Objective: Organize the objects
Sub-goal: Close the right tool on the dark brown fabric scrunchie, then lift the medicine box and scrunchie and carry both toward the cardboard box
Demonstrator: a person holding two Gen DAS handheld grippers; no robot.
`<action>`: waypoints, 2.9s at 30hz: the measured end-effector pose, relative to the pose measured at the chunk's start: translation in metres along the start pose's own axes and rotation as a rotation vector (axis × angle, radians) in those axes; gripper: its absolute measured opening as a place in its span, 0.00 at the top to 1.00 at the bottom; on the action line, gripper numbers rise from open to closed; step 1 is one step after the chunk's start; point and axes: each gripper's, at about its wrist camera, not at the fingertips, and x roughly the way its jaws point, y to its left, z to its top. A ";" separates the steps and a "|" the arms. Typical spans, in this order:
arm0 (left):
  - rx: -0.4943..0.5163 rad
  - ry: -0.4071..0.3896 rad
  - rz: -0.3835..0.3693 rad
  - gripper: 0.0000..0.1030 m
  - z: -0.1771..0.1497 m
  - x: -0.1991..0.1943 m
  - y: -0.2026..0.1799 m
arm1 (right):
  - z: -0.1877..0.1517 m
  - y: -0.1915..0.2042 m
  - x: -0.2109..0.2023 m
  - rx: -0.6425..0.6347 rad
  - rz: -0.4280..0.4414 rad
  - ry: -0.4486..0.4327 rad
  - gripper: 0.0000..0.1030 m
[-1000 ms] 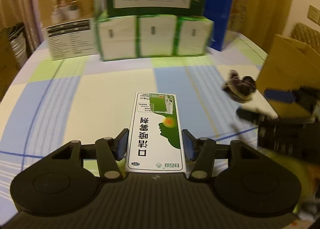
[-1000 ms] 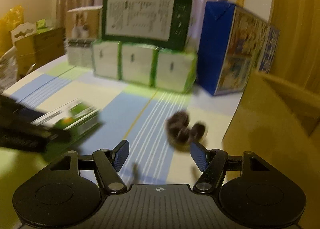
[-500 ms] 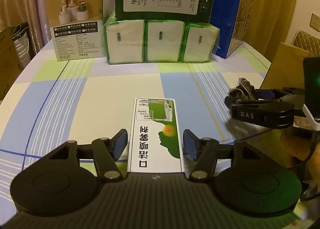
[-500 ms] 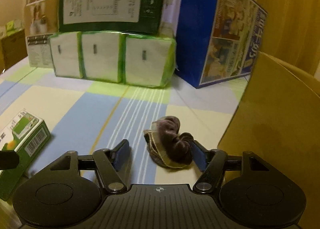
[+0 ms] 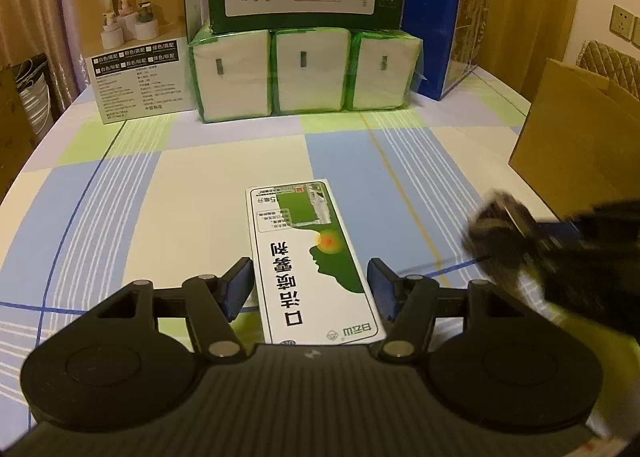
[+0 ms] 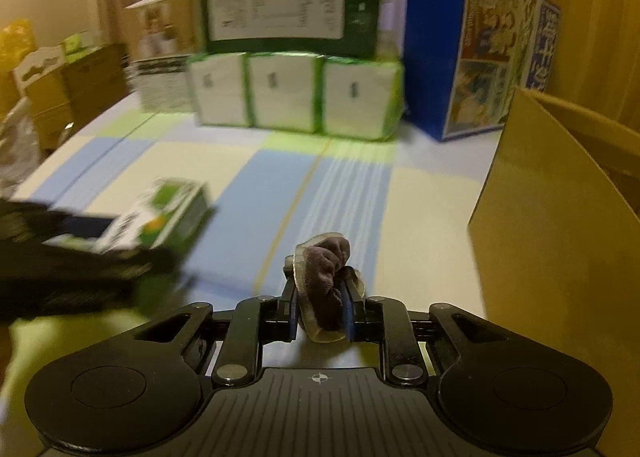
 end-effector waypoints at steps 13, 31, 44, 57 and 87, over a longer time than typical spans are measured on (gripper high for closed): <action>0.019 0.070 0.020 0.51 -0.007 -0.008 -0.013 | -0.027 0.008 -0.026 -0.004 0.000 0.031 0.83; 0.022 0.056 -0.008 0.37 -0.034 -0.059 -0.025 | -0.045 0.004 -0.045 0.094 0.054 0.021 0.36; 0.027 0.055 -0.006 0.37 -0.034 -0.051 -0.024 | -0.043 0.014 -0.038 0.064 0.027 0.028 0.78; 0.044 0.086 0.026 0.51 -0.034 -0.047 -0.033 | -0.041 0.013 -0.041 0.073 0.015 0.013 0.79; -0.077 -0.038 0.007 0.51 -0.071 -0.274 -0.130 | -0.090 -0.005 -0.288 0.157 -0.018 -0.104 0.79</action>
